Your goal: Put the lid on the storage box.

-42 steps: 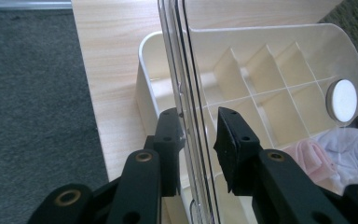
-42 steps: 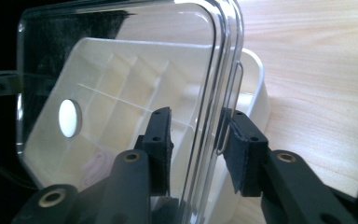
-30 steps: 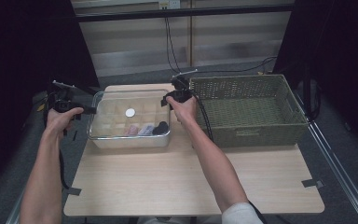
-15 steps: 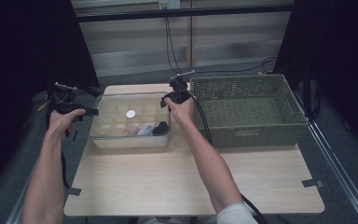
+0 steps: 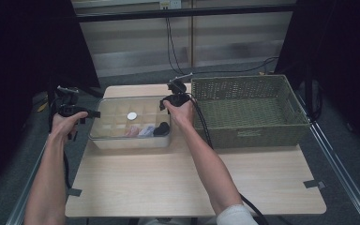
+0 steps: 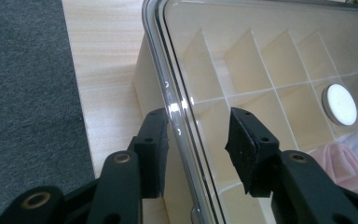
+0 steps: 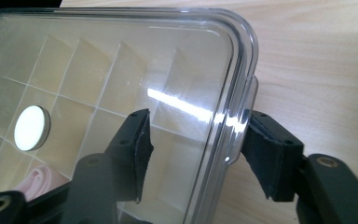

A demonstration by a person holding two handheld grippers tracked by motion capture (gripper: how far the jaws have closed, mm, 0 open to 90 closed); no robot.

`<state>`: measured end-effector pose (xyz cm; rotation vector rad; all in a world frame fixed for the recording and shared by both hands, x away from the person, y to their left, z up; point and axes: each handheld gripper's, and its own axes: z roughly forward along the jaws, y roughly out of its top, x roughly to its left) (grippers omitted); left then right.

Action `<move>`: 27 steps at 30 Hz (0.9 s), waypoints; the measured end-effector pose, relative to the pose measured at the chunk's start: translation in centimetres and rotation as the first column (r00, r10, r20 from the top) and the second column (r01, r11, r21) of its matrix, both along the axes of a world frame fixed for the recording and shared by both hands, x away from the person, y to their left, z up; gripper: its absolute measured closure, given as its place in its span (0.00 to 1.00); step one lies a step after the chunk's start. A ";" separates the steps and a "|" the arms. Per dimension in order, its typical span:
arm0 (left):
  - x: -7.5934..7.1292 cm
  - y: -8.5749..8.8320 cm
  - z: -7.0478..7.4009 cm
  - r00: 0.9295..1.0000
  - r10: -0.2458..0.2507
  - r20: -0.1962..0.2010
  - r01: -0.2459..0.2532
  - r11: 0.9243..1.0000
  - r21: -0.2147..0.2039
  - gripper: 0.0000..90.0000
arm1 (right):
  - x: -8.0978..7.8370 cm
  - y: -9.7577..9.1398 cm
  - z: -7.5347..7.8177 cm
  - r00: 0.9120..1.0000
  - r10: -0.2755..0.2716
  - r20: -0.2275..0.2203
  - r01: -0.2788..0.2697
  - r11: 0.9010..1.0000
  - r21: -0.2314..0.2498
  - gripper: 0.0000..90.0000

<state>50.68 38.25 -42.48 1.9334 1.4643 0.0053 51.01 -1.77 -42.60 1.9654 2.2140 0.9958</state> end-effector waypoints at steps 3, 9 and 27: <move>-0.2 0.1 0.0 1.000 0.021 0.009 -0.021 1.000 0.014 0.51 | -0.1 -0.2 0.4 1.000 -0.009 0.019 0.009 1.000 0.002 0.42; -1.1 0.3 1.0 0.998 0.016 0.067 -0.017 0.999 0.029 0.36 | -0.8 -0.5 1.8 0.996 0.009 0.083 -0.010 1.000 0.018 0.37; -8.0 -1.0 3.7 0.970 -0.031 0.241 0.011 0.996 0.085 0.25 | -5.7 -3.9 3.7 0.948 0.162 0.275 -0.186 0.980 0.066 0.38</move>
